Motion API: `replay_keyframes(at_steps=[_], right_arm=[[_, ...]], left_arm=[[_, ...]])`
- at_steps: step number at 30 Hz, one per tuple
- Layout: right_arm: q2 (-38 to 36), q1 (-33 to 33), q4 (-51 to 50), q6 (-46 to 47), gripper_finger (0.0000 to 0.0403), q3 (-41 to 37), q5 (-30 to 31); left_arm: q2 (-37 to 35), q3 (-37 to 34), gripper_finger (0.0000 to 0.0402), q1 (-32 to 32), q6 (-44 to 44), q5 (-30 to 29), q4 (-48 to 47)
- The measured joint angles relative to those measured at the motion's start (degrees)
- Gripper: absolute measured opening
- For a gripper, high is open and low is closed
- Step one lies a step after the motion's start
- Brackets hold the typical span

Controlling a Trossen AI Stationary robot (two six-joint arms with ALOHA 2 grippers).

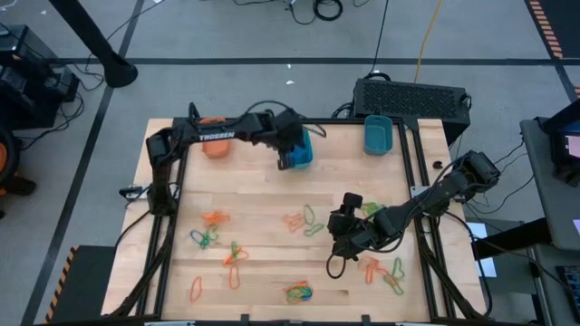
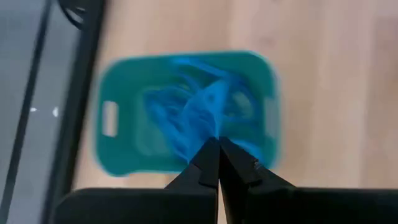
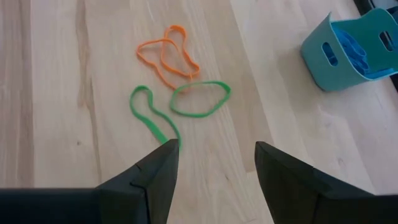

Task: Sort rubber bands into baskets
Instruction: Put the blue rubber band into the light blue bin

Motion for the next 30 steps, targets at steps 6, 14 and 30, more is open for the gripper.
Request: replay_keyframes(at_steps=[6, 14, 30], right_arm=[[0.0, 0.0, -0.29, 0.0, 0.0203, 0.0, 0.02], [0.0, 0.0, -0.42, 0.0, 0.0203, -0.02, 0.02], [0.0, 0.0, -0.44, 0.0, 0.0203, -0.02, 0.04]], left_arm=[[0.73, 0.13, 0.0006, 2.79, -0.04, 0.48, 4.77], [2.37, 0.08, 0.0029, 2.94, 0.01, 0.62, 8.47], [2.75, 0.04, 0.0037, 2.72, -2.99, 0.18, 5.5]])
